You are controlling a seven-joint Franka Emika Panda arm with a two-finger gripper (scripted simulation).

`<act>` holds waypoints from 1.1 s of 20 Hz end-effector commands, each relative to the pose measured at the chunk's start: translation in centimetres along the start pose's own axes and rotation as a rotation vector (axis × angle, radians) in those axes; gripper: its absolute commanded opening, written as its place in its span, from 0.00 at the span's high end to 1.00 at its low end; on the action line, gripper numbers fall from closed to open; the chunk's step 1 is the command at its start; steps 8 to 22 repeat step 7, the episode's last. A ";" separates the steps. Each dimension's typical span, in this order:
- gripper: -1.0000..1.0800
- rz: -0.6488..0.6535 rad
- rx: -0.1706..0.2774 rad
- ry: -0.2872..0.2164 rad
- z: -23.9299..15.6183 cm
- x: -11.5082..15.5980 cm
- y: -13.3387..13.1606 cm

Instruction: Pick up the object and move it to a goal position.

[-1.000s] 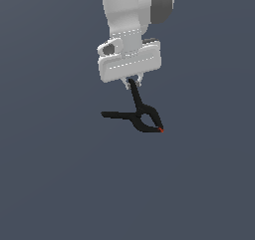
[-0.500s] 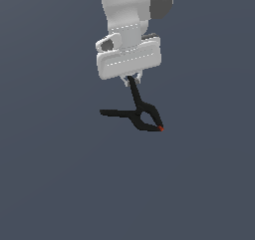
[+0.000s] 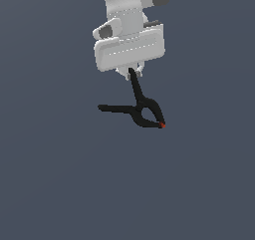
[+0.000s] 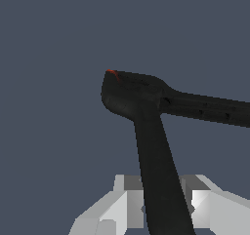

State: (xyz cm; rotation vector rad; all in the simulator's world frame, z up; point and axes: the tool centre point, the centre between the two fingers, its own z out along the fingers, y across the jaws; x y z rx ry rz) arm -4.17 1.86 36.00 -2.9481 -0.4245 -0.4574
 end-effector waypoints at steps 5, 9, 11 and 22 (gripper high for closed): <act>1.00 -0.001 -0.002 0.003 -1.8 1.2 -0.1; 1.00 -0.001 -0.002 0.003 -1.9 1.3 -0.1; 1.00 -0.001 -0.002 0.003 -1.9 1.3 -0.1; 1.00 -0.001 -0.002 0.003 -1.9 1.3 -0.1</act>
